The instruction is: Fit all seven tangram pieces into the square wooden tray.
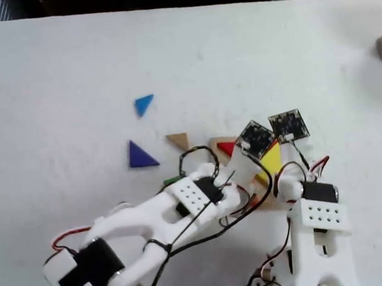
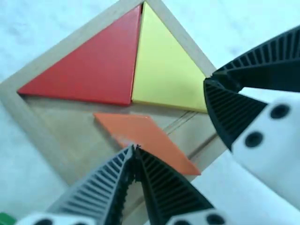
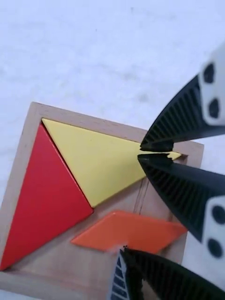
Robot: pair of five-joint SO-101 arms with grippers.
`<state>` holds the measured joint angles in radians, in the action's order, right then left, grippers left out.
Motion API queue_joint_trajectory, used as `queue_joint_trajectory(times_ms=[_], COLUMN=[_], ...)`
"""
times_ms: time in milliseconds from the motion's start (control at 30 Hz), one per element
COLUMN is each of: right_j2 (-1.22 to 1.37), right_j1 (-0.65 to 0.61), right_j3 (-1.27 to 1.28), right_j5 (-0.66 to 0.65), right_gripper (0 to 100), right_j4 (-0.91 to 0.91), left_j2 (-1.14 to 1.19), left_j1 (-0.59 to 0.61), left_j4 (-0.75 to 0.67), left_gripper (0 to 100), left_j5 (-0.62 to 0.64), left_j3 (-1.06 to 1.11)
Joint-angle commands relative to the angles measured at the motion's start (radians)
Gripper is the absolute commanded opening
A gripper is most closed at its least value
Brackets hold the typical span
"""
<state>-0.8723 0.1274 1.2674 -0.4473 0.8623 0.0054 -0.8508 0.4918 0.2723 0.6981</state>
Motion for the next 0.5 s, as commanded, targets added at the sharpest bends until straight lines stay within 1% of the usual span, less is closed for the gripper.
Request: queue_joint_trajectory(times_ms=[0, 233, 467], right_j2=[0.008, 0.008, 0.008], right_j1=[0.002, 0.027, 0.031], right_j3=[-0.026, -0.026, -0.028], right_j5=[-0.006, -0.003, 0.015], right_gripper=[1.8, 1.8, 1.8], right_j4=[-0.025, -0.031, -0.031], left_j2=[-0.013, -0.007, -0.005], left_j1=[-0.025, -0.030, -0.033], left_j4=[-0.098, -0.227, -0.178], left_gripper=[2, 2, 2], left_j5=[0.003, 0.005, 0.005], left_j3=[-0.006, -0.006, -0.006])
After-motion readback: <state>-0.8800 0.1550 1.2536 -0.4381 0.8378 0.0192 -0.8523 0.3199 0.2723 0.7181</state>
